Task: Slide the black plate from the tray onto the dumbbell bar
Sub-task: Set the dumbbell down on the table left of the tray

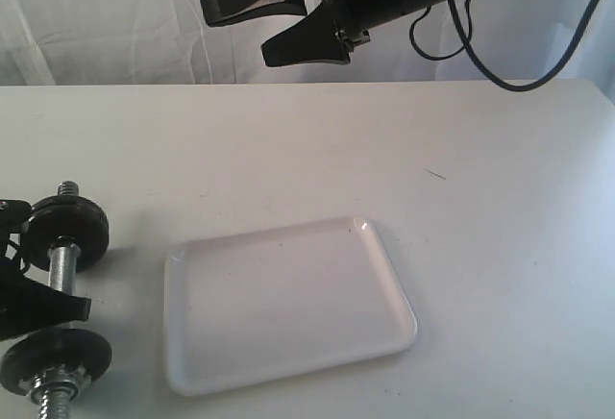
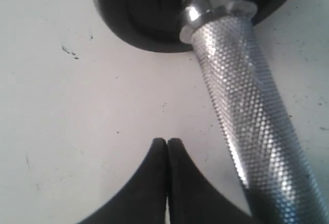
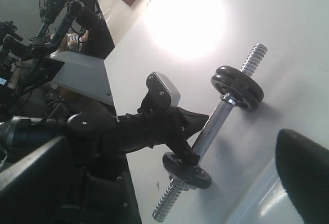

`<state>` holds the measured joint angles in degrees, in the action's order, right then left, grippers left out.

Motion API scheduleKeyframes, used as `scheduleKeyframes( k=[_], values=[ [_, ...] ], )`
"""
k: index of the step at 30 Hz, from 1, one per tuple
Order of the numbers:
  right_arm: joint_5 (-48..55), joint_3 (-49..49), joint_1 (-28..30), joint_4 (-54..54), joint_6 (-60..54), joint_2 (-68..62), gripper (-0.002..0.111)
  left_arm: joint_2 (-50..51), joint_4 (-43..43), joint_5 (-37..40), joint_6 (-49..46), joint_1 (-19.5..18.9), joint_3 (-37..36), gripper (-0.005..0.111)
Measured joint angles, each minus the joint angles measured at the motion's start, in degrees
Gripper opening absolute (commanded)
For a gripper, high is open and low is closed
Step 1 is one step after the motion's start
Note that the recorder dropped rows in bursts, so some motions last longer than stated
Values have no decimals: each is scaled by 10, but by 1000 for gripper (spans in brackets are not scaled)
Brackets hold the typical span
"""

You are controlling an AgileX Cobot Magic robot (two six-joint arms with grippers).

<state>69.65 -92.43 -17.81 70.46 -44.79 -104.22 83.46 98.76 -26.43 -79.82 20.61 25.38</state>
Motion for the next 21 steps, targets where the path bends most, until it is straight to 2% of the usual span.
scheduleKeyframes(
  k=[15,21],
  values=[
    [0,0,0,0,0,0,105,0,0,14,2,0,0,0],
    [0,0,0,0,0,0,105,1,0,48,7,0,0,0]
  ],
)
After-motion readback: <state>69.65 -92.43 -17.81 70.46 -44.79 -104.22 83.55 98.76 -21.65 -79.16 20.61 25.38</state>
